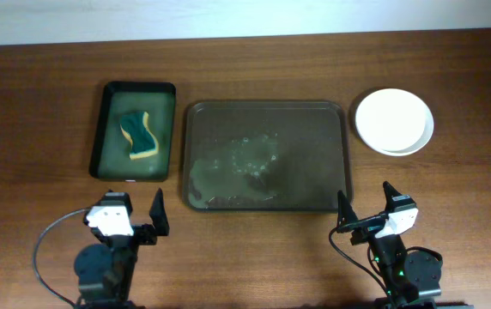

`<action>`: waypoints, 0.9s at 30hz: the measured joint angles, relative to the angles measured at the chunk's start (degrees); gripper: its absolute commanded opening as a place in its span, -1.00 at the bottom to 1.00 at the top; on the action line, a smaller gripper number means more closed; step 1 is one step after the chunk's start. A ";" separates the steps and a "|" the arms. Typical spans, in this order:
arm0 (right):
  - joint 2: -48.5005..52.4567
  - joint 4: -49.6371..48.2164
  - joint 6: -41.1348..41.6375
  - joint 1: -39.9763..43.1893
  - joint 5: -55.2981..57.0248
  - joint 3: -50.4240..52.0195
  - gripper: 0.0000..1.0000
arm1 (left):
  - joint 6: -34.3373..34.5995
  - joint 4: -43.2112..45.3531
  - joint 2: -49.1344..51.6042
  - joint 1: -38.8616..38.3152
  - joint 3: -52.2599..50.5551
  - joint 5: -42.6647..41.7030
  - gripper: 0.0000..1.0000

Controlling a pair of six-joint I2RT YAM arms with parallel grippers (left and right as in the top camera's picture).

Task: Clean dirty plates on tray and stack at the side

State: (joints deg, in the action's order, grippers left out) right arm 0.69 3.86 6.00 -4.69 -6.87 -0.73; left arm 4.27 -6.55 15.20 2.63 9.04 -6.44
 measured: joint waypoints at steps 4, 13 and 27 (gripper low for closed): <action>0.00 0.00 0.00 0.00 0.00 0.00 0.97 | -0.04 8.24 -3.02 0.00 -5.86 -1.29 0.99; 0.00 0.00 -0.07 0.00 0.00 0.00 0.97 | -0.04 9.11 -9.11 0.00 -8.02 -0.96 0.99; 0.00 0.00 0.00 0.00 0.00 0.00 0.97 | -0.17 2.19 -14.36 0.00 -8.20 2.40 0.99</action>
